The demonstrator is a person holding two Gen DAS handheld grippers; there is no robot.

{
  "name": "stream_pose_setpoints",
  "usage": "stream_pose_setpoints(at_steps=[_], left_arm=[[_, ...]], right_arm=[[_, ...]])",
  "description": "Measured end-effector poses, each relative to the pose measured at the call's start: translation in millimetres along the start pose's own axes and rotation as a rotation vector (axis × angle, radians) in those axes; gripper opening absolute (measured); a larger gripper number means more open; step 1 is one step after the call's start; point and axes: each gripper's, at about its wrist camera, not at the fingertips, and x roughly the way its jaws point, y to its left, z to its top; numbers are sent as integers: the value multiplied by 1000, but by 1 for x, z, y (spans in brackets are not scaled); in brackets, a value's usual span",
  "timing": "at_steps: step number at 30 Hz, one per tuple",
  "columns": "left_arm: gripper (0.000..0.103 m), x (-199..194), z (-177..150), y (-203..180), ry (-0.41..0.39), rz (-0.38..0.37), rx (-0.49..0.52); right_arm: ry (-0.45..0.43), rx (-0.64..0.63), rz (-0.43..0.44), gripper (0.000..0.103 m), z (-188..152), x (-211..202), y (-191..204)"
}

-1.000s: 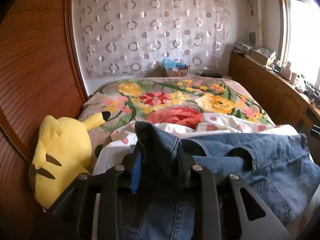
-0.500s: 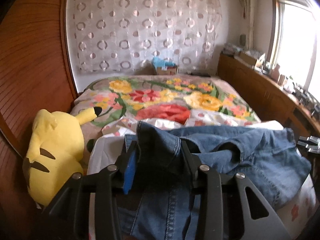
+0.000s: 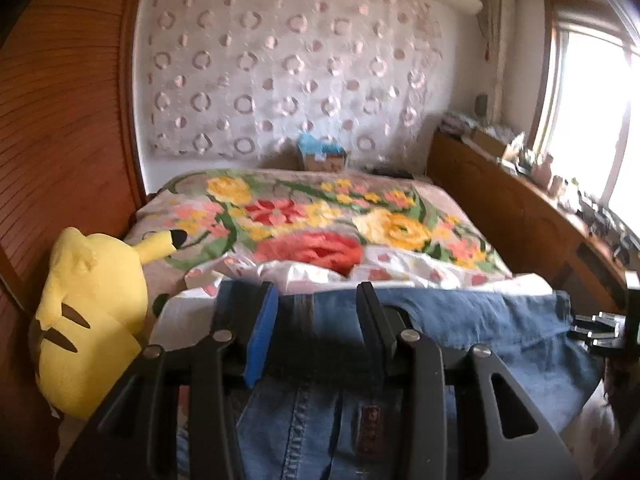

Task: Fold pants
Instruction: 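Lower the jeans flat and open both grippers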

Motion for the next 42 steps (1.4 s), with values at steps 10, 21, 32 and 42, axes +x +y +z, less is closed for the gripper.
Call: stream_pose_setpoints(at_steps=[10,21,32,42], left_arm=[[40,-7,-18,-26,14,33,87],[40,-5,-36,-27,8,27,110],[40,-8,-61,-20,92,-47,109],[40,-31,-78,-10,102,-72,99]], right_arm=[[26,-14,22,23,5,8,-2],[-130,-69,-30,1,40,-21,8],[-114,0,-185,11,75,-3,-13],[-93,49,-83,54,13,-58,9]])
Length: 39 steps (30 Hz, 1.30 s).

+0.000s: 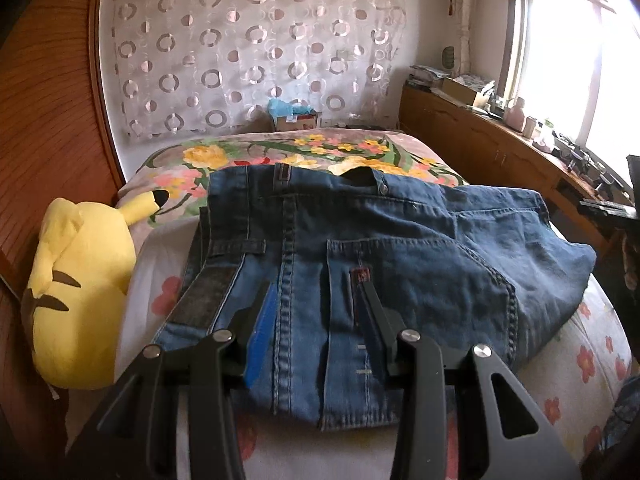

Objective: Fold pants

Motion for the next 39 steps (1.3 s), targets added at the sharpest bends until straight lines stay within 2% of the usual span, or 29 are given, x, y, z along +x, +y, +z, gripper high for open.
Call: stream_pose_setpoints(at_steps=[7,16,22,33,39], left_arm=[[40,-8,-12,3,18,37,-2],[40,-10,-25,20,51,76,-33],[40,-9,-32,40,67,111,-60],[40,6,-37,78,89,221,-120],[40,14,-34,88,90,223,-177]], right_arm=[[77,26,27,70,-50,-16,14],[155,112,63,70,-72,6,13],[173,80,59,70,-79,19,25],[129,14,3,71,-86,21,37],[125,13,4,71,-86,21,37]])
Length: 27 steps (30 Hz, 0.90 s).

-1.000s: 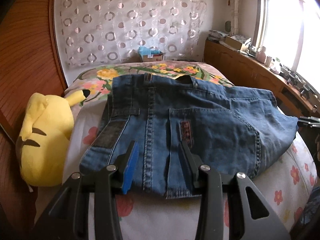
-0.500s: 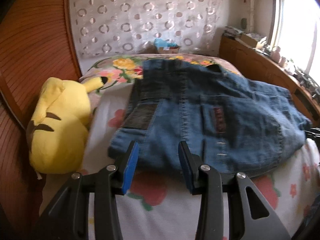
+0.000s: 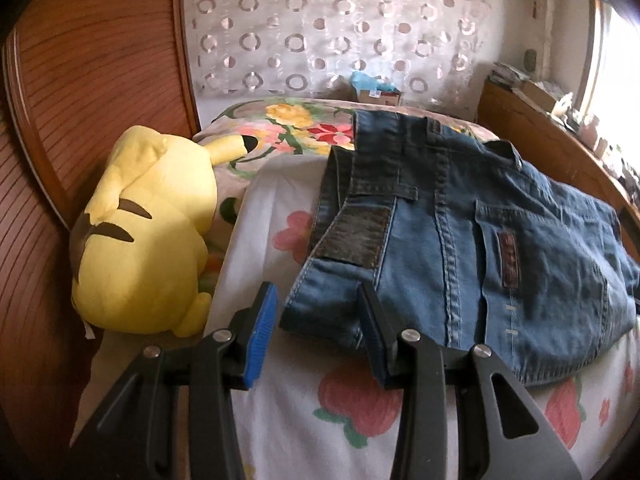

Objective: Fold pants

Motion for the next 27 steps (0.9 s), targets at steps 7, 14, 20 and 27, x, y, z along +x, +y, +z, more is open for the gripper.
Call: stream_pose_setpoints(at_steps=[7,14,20,27], left_arm=[[40,13,2,-7,30,36,31],[46,22,-1,-2,40,33,9],[55,27,1,-11,40,52,57],[55,29,2,-4,93,8,10]], right_arm=[[-2,-1,4,71,-1,-1,-1],[-2,-2,5,71,-2,-1,-2],[-3,-3,4,71,-3,-1,-2],[-3,-3,4,71,-3,-1,-1]])
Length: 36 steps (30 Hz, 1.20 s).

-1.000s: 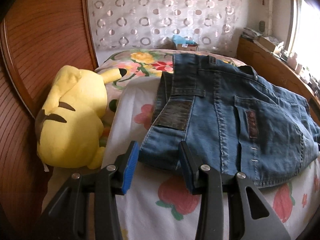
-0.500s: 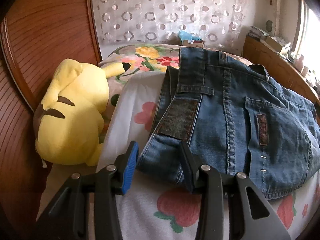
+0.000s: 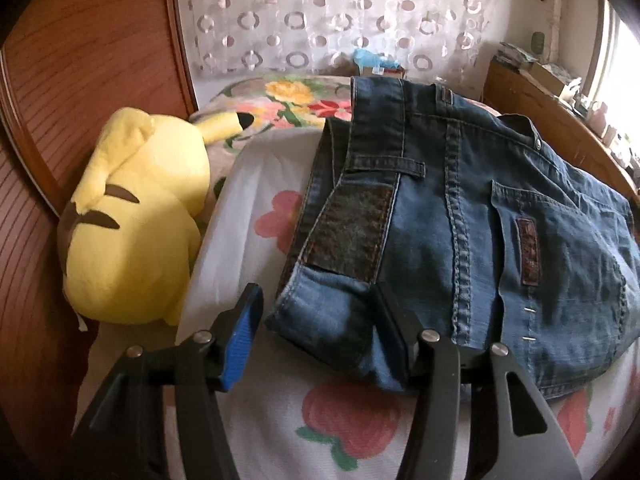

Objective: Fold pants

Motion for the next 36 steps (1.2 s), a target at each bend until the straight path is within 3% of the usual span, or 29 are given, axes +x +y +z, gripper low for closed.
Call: stream_pose_setpoints(at_steps=[3,5,6,7,9,13,26,30,36], left_arm=[[50,-4,-3,0,-12,-29,-5],[41,-5,-5,-1,-18,-33,2],[37,-5,-7,-3,-19,-33,19],[31,-6,-7,-5,-25,-30,35],[20,-10,-7,-11,-33,-26,62],[12,-22,-6,-18,-73,-14,83],[9,-128,-17,-24,-308,-62,58],[9,-159,-37,-20,-333,-92,50],[9,-189,-81,-22,-325,-132,70]], right_arm=[[0,1,1,71,0,0,0],[-4,-1,8,68,0,0,1],[-8,-6,21,52,0,-1,2],[-13,-15,31,22,0,-2,3],[-9,-49,43,16,1,-4,10],[-33,-56,61,13,6,-14,7],[-211,-93,9,11,40,-84,2],[-254,-89,1,11,33,-114,-1],[-275,-88,-21,11,-2,-159,-7]])
